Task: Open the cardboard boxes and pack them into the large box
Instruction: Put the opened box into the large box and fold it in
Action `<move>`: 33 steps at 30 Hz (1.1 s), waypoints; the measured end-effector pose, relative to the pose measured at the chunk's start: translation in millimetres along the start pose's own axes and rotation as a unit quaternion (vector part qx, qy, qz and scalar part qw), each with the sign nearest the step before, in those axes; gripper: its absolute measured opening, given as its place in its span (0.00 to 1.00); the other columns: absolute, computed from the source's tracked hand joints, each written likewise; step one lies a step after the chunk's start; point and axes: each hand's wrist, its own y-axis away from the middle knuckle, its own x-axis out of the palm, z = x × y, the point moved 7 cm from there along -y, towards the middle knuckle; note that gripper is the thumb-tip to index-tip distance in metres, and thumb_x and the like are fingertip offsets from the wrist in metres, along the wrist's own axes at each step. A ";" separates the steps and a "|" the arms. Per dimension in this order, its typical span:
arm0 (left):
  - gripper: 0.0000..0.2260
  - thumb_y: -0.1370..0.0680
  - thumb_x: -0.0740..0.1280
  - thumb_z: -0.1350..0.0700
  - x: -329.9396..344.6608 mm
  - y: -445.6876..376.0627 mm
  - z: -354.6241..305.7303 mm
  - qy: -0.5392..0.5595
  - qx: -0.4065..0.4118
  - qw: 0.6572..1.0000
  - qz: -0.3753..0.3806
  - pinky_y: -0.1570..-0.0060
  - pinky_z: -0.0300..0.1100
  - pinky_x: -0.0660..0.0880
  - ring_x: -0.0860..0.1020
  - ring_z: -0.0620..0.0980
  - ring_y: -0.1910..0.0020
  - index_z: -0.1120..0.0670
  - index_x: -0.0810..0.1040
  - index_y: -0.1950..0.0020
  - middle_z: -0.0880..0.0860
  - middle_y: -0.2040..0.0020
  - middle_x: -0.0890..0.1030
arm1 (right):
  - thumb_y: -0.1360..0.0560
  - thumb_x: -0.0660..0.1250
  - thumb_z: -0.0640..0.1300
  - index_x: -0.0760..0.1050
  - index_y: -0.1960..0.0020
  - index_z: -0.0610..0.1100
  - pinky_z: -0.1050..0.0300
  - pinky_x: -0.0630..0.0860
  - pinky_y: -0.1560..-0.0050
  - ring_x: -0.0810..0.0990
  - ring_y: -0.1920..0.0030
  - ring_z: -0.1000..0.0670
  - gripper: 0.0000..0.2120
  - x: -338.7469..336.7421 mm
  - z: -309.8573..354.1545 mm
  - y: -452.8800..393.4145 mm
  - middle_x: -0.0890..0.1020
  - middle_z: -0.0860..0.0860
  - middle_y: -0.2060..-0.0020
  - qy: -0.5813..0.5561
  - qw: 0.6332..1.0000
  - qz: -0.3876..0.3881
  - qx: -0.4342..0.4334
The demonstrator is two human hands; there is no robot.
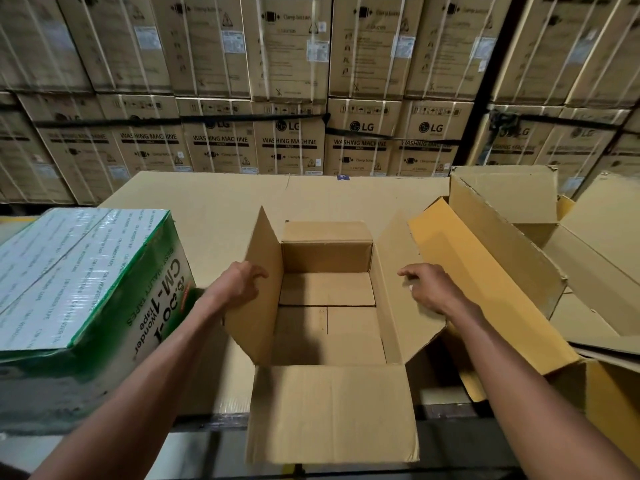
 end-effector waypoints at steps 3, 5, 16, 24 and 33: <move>0.25 0.24 0.65 0.69 -2.8 5.3 -5.2 0.014 -0.005 1.000 -0.009 0.34 0.46 0.75 0.77 0.56 0.33 0.56 0.76 0.28 0.58 0.31 0.77 | 0.26 0.61 0.25 0.78 0.31 0.43 0.61 0.69 0.33 0.76 0.31 0.48 0.28 -3.0 3.7 4.0 0.79 0.46 0.32 0.007 1.000 -0.013 0.004; 0.25 0.25 0.65 0.71 -6.8 11.8 -8.4 0.030 -0.008 0.999 -0.017 0.32 0.47 0.74 0.76 0.56 0.31 0.58 0.75 0.28 0.59 0.30 0.77 | 0.27 0.61 0.25 0.77 0.30 0.42 0.61 0.69 0.32 0.76 0.31 0.49 0.28 -5.8 5.8 8.5 0.79 0.46 0.32 0.006 1.000 -0.022 0.005; 0.24 0.25 0.67 0.71 -75.6 50.7 -21.6 0.075 0.007 0.994 -0.074 0.34 0.46 0.75 0.78 0.55 0.32 0.61 0.75 0.29 0.60 0.31 0.78 | 0.26 0.65 0.24 0.75 0.29 0.40 0.58 0.67 0.29 0.74 0.28 0.48 0.28 -59.9 35.0 43.7 0.78 0.46 0.30 0.029 0.998 -0.060 -0.002; 0.24 0.25 0.64 0.73 -173.5 82.9 -64.5 0.082 0.023 0.983 -0.161 0.41 0.42 0.75 0.79 0.53 0.36 0.61 0.76 0.29 0.58 0.32 0.79 | 0.26 0.69 0.26 0.76 0.30 0.43 0.54 0.67 0.28 0.74 0.29 0.48 0.27 -151.9 96.3 74.5 0.78 0.48 0.31 0.047 0.987 -0.142 -0.055; 0.23 0.27 0.64 0.69 -270.0 114.5 -158.7 -0.001 0.059 0.966 -0.252 0.50 0.39 0.73 0.79 0.47 0.51 0.57 0.81 0.33 0.56 0.40 0.83 | 0.27 0.72 0.27 0.76 0.30 0.40 0.57 0.75 0.37 0.79 0.36 0.49 0.26 -274.8 139.0 119.2 0.81 0.46 0.34 0.001 0.975 -0.183 -0.129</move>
